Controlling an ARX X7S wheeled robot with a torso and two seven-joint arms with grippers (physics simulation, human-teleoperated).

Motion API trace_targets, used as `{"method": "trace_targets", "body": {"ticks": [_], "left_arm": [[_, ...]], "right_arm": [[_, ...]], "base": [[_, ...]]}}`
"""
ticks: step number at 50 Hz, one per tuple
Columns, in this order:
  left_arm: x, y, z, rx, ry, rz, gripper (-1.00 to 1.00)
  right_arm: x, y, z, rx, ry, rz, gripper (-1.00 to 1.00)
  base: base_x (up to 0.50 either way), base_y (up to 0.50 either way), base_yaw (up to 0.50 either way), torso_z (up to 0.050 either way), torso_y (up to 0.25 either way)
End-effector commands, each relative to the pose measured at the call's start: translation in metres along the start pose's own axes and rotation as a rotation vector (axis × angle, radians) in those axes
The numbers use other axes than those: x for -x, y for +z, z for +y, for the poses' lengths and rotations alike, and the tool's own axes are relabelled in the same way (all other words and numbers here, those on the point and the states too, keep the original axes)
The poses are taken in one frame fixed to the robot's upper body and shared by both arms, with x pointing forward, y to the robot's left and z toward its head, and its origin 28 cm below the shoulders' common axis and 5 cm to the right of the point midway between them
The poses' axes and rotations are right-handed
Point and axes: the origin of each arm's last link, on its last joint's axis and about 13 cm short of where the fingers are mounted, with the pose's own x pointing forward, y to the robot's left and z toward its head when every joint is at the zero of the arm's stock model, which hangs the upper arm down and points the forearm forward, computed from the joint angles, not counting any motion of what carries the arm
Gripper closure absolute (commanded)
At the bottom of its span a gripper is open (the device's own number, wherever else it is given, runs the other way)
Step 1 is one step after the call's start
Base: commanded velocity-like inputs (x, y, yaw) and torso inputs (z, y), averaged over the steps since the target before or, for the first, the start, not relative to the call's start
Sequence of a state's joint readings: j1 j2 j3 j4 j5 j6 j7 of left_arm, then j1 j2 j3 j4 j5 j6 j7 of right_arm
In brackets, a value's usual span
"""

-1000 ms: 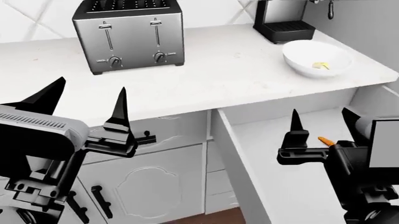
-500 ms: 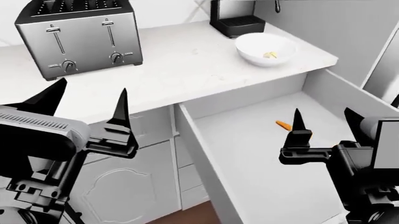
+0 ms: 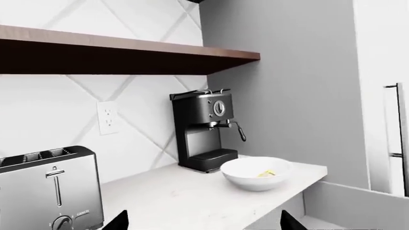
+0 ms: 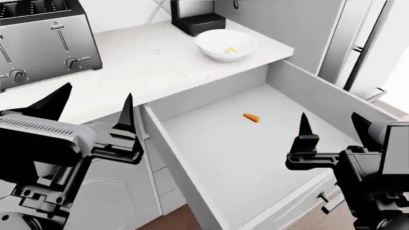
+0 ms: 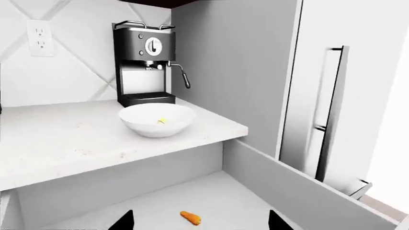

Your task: Place the bar in the bowl and close the drawer.

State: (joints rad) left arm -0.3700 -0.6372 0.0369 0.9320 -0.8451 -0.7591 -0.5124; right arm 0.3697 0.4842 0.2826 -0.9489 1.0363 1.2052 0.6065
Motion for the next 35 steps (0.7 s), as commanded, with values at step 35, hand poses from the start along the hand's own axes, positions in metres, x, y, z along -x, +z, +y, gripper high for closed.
{"method": "trace_targets", "body": {"ticks": [35], "left_arm": [[0.0003,-0.0019,-0.0016,0.004,-0.009,0.007,-1.00]], "right_arm": [[0.0011,-0.0013,-0.0003,-0.011,0.003,0.003,-1.00]], "base": [[-0.07,0.06,-0.50,0.000,0.000]]}}
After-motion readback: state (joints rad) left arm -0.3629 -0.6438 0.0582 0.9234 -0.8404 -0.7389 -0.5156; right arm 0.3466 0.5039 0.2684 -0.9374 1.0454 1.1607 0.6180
